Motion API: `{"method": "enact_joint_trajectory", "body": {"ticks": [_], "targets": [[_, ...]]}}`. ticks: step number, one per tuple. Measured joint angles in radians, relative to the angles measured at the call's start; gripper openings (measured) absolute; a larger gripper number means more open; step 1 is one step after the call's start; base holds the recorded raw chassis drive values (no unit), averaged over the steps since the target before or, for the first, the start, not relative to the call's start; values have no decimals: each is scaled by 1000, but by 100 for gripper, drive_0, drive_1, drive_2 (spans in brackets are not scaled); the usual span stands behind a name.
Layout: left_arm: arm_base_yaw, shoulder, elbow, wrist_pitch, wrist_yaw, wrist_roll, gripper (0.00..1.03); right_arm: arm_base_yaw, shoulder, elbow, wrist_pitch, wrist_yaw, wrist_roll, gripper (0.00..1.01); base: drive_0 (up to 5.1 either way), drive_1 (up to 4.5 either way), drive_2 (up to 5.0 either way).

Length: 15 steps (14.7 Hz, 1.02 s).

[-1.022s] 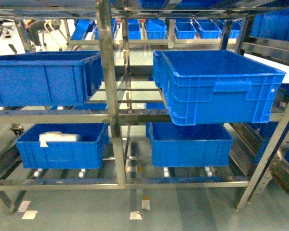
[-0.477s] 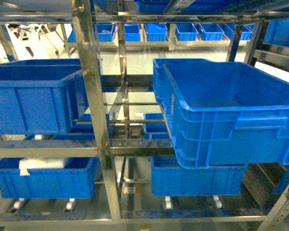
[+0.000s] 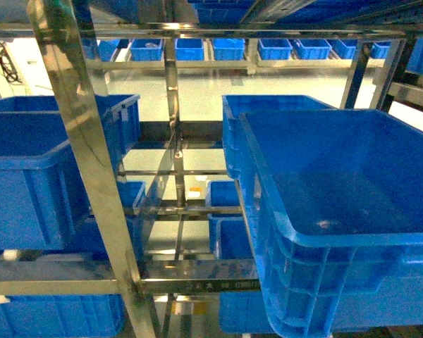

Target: Pick red block from blue box to shelf

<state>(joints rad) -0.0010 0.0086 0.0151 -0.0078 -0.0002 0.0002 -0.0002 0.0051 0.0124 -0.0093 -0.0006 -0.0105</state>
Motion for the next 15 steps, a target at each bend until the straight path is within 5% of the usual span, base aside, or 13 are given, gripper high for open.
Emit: {"method": "enact_joint_trajectory", "body": {"ticks": [2,15], "targets": [[0,0,0,6,0,0,98,0,0,0,5,0,0,28,-3,412,-418],[0,0,0,5,-1,0,98,0,0,0,5,0,0,28,0,0,0]]}}
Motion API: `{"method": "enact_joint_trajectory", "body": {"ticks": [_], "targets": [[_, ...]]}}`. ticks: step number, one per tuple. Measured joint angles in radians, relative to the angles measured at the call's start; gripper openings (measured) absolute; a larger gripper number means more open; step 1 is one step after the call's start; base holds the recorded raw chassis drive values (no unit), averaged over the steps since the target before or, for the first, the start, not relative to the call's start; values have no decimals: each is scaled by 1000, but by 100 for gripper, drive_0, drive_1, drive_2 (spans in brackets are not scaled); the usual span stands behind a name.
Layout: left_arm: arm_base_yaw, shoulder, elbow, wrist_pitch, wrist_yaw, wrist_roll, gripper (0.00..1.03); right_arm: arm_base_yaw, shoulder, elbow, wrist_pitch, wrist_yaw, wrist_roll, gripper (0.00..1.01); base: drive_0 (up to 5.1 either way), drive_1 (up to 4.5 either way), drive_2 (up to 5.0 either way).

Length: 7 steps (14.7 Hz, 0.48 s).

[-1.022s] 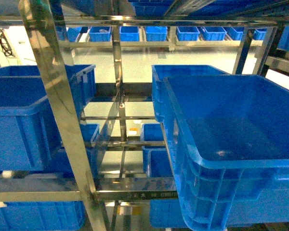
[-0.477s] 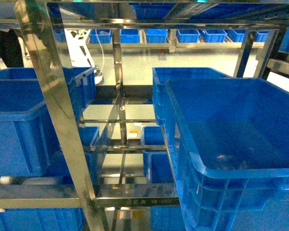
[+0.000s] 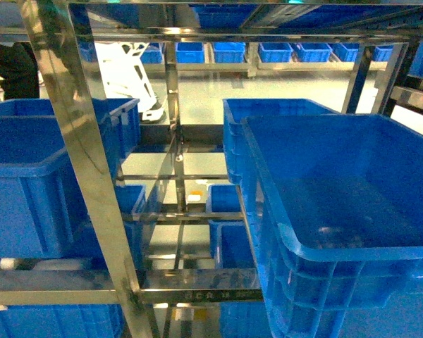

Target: Pick red block from blue box to shelf

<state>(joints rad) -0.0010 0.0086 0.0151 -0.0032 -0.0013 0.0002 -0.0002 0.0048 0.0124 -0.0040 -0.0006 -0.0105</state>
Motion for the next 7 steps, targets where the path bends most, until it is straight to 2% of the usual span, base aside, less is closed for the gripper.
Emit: {"method": "enact_joint_trajectory", "body": {"ticks": [7], "targets": [[0,0,0,0,0,0,98,0,0,0,0,0,0,28,0,0,0]]}}
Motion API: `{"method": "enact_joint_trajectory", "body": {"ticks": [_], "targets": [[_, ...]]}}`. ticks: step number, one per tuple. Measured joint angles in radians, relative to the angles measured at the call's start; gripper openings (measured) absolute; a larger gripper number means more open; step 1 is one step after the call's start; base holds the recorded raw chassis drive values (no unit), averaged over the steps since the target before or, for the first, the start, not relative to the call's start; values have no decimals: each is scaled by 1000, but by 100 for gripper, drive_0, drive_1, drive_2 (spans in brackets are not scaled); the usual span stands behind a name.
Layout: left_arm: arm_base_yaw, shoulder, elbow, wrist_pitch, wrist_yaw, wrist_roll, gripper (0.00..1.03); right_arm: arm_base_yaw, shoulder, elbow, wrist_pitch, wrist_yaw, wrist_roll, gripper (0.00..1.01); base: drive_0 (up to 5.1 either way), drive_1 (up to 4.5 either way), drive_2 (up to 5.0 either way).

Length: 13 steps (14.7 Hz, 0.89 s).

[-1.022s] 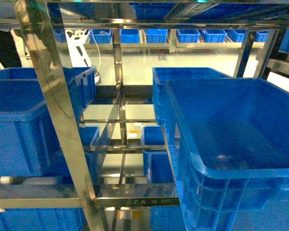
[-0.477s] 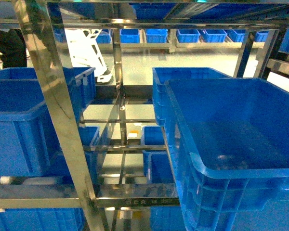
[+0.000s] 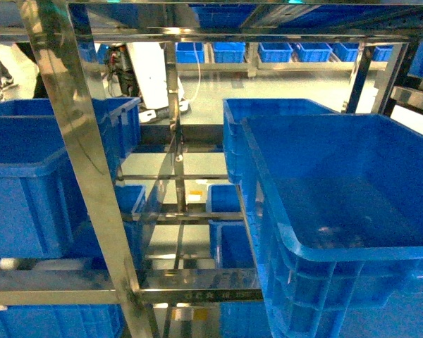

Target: Pick red block from blue box to shelf

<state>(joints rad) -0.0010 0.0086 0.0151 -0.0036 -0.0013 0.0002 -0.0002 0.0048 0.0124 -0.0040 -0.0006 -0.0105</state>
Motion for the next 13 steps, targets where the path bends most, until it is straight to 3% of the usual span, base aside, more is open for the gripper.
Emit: {"method": "enact_joint_trajectory", "body": {"ticks": [13], "targets": [[0,0,0,0,0,0,98,0,0,0,0,0,0,28,0,0,0]]}}
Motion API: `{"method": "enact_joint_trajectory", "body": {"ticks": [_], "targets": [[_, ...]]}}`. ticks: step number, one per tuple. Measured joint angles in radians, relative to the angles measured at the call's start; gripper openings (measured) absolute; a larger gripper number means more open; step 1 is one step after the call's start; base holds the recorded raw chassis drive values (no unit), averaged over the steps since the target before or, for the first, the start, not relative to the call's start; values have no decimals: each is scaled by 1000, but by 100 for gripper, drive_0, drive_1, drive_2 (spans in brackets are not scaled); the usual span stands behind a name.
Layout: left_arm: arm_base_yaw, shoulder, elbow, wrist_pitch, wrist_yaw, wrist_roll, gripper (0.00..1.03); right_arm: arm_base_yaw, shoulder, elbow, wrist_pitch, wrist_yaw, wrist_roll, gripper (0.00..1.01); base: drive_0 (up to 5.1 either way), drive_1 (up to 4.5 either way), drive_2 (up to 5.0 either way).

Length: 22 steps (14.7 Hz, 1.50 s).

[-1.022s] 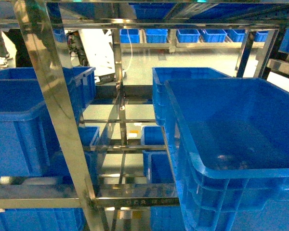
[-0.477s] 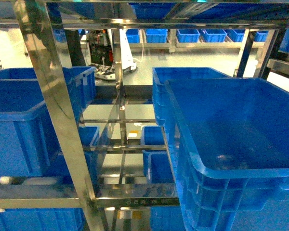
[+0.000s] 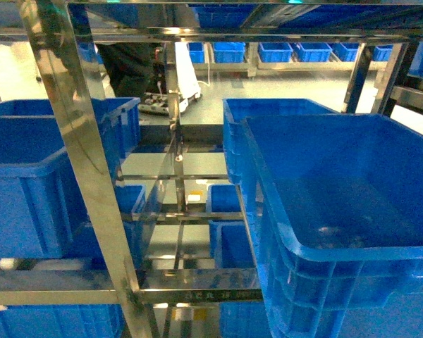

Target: Pick red block from blue box to shelf

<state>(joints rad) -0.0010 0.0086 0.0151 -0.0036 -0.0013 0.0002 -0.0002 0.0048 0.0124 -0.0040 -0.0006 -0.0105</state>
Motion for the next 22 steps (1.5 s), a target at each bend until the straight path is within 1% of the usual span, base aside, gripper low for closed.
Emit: {"method": "enact_joint_trajectory", "body": {"ticks": [10,11,12,13,14,15,16,17,18,19,21,22], "targets": [[0,0,0,0,0,0,98,0,0,0,0,0,0,28,0,0,0],[0,0,0,0,1,0,98,57,211,47,-29,119,-43,28,0,0,0],[0,0,0,-1,0,0,98,10,698,105,380,22,-26,28,0,0,0],[0,0,0,-1,0,0,98,12,969,184,574,-19,-19,28,0,0,0],[0,0,0,-1,0,0,98,21,1170,268,684,-31,-10,28,0,0,0],[0,0,0,-1,0,0,98,34,1300,332,737,-27,-8,28,0,0,0],[0,0,0,-1,0,0,98,50,1418,401,745,-27,-5,28,0,0,0],[0,0,0,0,1,0,98,69,1562,489,740,5,4,36,0,0,0],[0,0,0,0,0,0,98,86,1678,561,710,34,40,53,0,0,0],[0,0,0,-1,0,0,98,97,1687,564,711,59,58,63,0,0,0],[0,0,0,0,1,0,98,105,1633,554,739,78,71,82,0,0,0],[0,0,0,0,1,0,98,105,1589,539,737,79,79,91,0,0,0]]}}
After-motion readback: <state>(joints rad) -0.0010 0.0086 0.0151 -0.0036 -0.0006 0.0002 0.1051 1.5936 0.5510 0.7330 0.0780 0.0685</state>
